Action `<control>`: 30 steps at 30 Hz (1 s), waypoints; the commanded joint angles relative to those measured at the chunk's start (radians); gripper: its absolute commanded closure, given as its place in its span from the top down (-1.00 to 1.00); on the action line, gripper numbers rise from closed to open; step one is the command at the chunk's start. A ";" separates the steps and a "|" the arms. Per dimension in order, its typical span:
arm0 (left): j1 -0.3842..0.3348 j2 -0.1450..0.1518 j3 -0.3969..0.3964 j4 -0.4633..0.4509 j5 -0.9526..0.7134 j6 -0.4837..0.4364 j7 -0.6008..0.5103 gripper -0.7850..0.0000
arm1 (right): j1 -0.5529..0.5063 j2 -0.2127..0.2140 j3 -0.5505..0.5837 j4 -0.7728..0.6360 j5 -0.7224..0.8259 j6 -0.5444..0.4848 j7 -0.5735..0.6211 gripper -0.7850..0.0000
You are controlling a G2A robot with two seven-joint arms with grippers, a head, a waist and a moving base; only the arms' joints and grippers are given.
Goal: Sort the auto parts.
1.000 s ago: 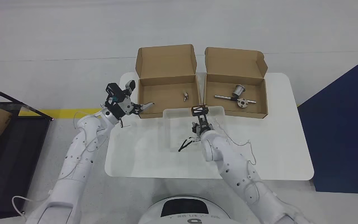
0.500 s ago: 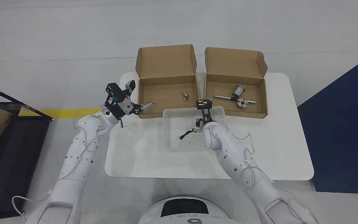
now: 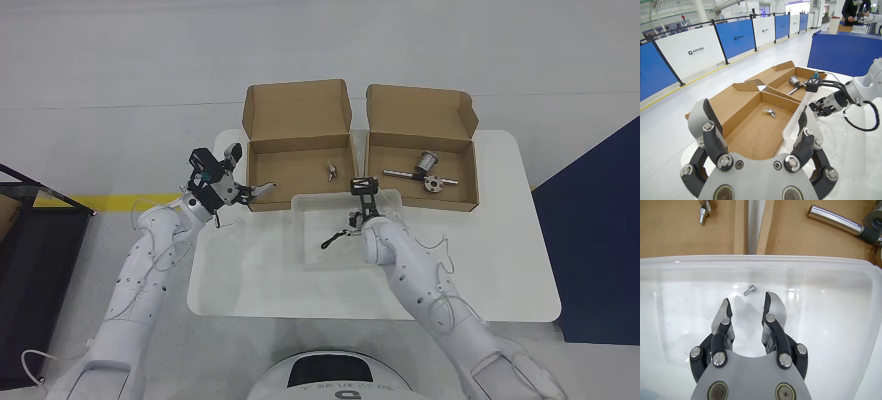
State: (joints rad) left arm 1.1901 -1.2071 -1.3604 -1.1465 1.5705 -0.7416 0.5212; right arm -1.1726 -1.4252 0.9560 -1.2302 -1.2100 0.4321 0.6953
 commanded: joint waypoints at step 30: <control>0.000 0.000 0.000 0.000 0.000 0.000 0.000 1.00 | 0.031 -0.038 0.000 0.093 0.004 0.046 -0.014 -0.28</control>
State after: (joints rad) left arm 1.1901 -1.2071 -1.3604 -1.1465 1.5705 -0.7416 0.5212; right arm -1.1414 -1.4625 0.9553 -1.1374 -1.2046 0.4777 0.6783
